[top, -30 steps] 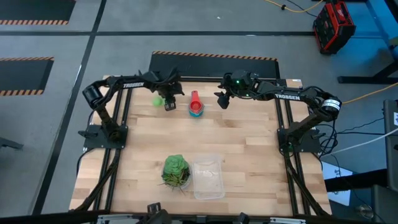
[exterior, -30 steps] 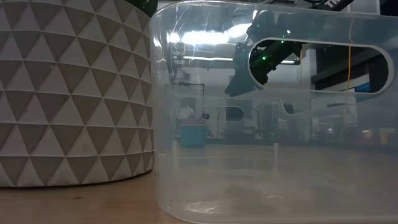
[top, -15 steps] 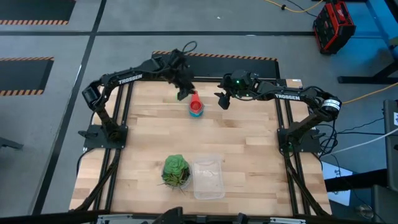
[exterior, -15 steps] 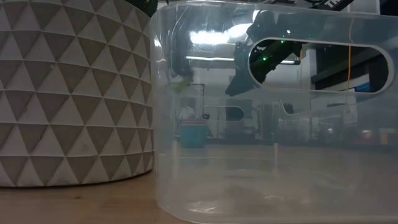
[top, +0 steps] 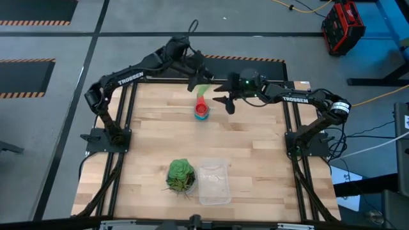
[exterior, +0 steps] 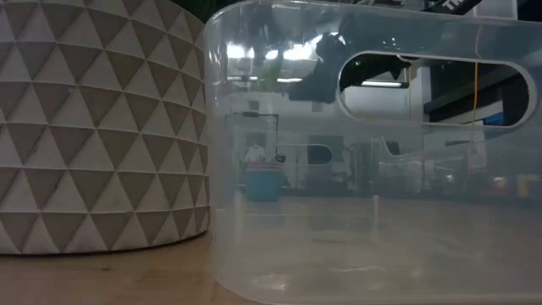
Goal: Nest measuring cups in basket
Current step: Stack the green measuring cup on top of the red measuring cup
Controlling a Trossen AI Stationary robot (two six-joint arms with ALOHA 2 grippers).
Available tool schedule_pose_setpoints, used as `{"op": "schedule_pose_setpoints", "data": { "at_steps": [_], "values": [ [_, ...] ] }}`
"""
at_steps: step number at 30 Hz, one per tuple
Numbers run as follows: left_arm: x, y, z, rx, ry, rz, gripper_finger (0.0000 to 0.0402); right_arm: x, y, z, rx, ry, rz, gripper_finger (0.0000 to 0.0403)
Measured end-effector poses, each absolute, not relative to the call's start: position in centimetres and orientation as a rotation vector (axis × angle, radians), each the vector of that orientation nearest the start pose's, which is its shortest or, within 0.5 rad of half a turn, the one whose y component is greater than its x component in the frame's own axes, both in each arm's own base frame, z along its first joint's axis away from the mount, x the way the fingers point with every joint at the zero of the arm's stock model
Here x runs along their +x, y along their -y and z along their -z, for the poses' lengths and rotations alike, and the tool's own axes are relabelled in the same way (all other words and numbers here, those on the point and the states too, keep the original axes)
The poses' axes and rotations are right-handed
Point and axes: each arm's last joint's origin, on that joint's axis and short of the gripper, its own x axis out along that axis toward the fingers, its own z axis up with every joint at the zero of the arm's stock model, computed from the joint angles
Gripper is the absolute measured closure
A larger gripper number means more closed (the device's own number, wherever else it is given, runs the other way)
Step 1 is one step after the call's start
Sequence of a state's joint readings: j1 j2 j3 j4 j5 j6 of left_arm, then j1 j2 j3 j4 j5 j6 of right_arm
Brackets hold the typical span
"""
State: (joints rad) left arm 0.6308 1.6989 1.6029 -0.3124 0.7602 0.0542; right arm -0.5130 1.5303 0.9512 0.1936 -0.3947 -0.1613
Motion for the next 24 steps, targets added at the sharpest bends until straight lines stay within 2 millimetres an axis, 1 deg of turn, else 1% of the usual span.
{"op": "schedule_pose_setpoints", "data": {
  "at_steps": [3,9,24],
  "values": [
    [32.4,-20.9,-37.6,-0.179,-0.270,0.156,0.0275,30.0,15.4,-25.6,-0.027,-0.277,0.086,0.0191],
    [33.1,-20.1,-38.0,-0.168,-0.237,0.185,0.0275,30.3,15.5,-26.6,-0.079,-0.176,0.105,0.0191],
    [34.0,-18.7,-38.1,-0.154,-0.231,0.220,0.0275,30.4,15.6,-27.4,-0.116,-0.097,0.110,0.0193]
  ]
}}
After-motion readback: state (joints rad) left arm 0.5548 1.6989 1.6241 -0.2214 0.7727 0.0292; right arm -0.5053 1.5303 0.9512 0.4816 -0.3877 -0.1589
